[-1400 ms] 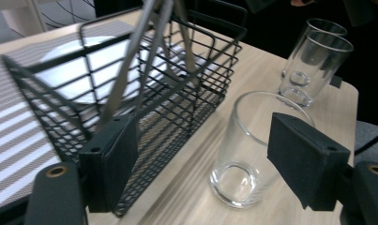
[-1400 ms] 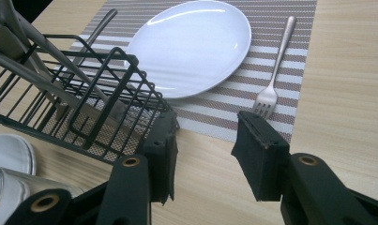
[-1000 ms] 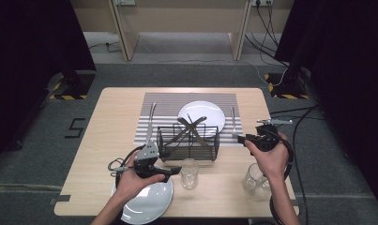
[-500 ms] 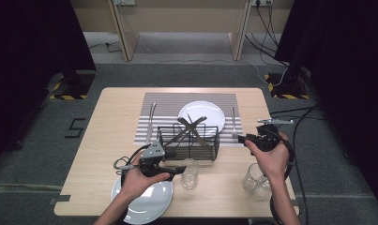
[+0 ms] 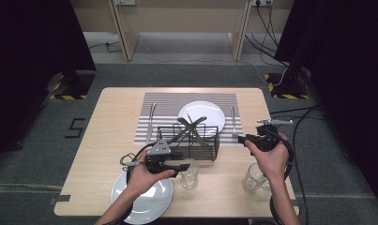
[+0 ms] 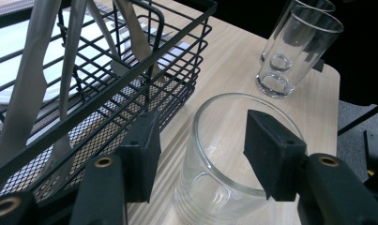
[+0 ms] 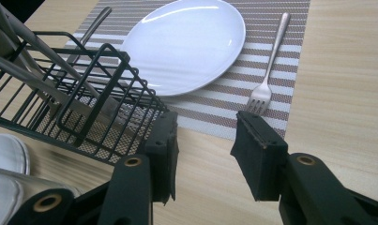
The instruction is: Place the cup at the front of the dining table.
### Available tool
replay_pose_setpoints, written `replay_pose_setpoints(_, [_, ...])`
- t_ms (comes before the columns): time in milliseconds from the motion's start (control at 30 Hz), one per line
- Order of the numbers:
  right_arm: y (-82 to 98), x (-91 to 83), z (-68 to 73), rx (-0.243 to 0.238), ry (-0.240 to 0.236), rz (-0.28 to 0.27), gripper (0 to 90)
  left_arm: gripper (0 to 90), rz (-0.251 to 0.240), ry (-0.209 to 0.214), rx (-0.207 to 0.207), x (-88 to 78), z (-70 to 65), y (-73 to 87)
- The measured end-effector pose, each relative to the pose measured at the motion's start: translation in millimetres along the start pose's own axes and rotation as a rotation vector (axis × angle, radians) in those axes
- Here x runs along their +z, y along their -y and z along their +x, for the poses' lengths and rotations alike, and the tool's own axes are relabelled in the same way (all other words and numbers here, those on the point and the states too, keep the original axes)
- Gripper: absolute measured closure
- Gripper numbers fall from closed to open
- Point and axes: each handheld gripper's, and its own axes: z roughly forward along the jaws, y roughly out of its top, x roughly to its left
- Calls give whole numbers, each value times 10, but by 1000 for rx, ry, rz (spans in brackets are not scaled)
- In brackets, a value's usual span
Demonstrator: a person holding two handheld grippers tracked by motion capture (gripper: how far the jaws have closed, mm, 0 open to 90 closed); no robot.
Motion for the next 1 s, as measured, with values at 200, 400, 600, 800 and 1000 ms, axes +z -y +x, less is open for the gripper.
replay_pose_setpoints(200, [4,9,-2,0,0,3,596,492,23,5,-15,33,-3,-5])
replay_pose_setpoints(400, [7,21,-1,0,-3,7,598,533,59,14,-27,85,-8,-26])
replay_pose_setpoints(600, [10,24,-15,0,-5,7,600,587,76,24,-26,120,-3,-59])
replay_pose_setpoints(800, [12,17,-23,5,-5,8,600,640,99,30,-31,163,5,-61])
replay_pose_setpoints(1000, [14,25,-31,7,-6,10,600,707,105,29,-28,176,28,-62])
